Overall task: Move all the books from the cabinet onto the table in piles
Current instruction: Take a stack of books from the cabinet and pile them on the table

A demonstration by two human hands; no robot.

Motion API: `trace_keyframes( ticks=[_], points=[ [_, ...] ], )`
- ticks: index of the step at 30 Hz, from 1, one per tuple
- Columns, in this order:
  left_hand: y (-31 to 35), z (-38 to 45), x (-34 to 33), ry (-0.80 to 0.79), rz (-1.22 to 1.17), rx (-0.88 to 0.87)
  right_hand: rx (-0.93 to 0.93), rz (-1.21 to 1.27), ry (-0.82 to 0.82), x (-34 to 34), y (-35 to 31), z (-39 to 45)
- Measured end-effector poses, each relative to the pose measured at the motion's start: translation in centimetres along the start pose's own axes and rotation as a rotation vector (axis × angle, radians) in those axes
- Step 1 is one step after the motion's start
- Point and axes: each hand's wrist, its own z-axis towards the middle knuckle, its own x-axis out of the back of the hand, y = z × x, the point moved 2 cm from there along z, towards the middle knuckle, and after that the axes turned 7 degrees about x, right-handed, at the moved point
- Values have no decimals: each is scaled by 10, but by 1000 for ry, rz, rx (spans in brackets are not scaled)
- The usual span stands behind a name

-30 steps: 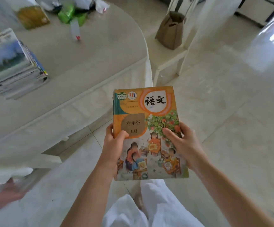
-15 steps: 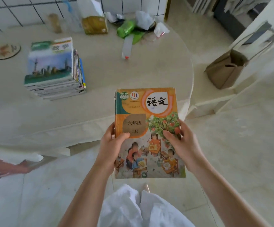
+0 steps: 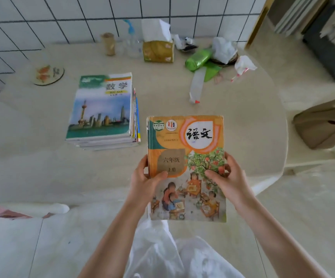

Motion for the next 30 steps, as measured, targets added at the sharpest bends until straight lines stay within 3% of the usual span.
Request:
trace_keyframes(
  ticks=[5,12,30],
  points=[
    [23,48,14,10,68,-108,93,-96,-6,-14,-12,50],
    [30,82,7,56,127,-306,173,-69,119,-16,-4,87],
    [-2,104,5,180,293,-322,156,-154,-49,-2,57,133]
  ],
)
